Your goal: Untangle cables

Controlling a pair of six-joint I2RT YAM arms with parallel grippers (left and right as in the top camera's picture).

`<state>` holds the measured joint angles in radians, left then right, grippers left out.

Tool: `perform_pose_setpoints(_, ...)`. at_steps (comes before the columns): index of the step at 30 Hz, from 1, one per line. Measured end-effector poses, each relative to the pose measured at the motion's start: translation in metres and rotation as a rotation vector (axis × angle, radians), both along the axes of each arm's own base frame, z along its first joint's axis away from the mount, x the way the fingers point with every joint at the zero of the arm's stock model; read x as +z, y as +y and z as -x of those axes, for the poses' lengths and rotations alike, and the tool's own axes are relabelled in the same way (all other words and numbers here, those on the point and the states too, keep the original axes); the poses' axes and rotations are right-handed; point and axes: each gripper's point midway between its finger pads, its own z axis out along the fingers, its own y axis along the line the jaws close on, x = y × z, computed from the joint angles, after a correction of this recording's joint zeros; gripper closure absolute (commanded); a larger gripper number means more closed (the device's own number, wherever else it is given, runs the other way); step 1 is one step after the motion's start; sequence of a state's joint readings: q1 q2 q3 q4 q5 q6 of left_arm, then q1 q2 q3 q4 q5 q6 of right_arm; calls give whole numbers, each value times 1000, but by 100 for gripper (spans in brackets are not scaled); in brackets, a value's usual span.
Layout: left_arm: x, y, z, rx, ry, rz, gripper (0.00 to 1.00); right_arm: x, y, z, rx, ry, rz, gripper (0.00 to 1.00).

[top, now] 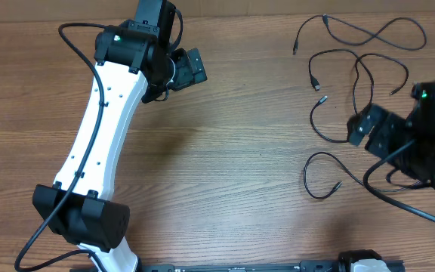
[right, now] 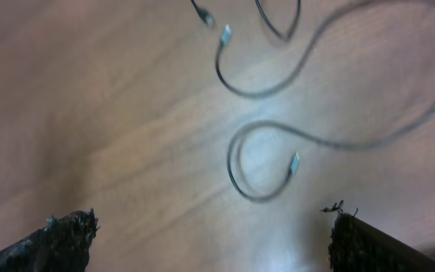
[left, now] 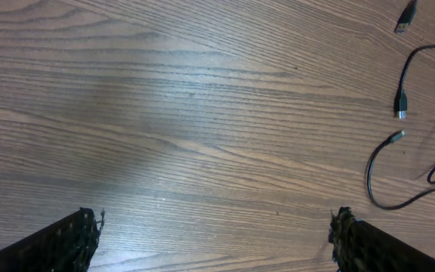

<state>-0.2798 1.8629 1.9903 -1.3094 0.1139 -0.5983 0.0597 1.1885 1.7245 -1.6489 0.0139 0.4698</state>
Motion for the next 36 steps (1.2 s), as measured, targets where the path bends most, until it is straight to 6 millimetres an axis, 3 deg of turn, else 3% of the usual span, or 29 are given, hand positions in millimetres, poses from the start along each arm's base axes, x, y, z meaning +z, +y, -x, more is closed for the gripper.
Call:
perform_pose_setpoints(2,0,0,0,0,0,0,0,-5,2,9,8,44,-13,0)
perform_pose_setpoints(11,0,0,0,0,0,0,0,-5,11,8,31,48,-57,0)
perform_pose_setpoints(25,0,0,0,0,0,0,0,-5,5,10,49,42,-6,0)
perform_pose_setpoints(30,0,0,0,1,0,-2,0,17,-2,16,40,-104,28,0)
perform_pose_setpoints(36,0,1,0,1,-1,-3,0,56,-7,65,31,-340,31,0)
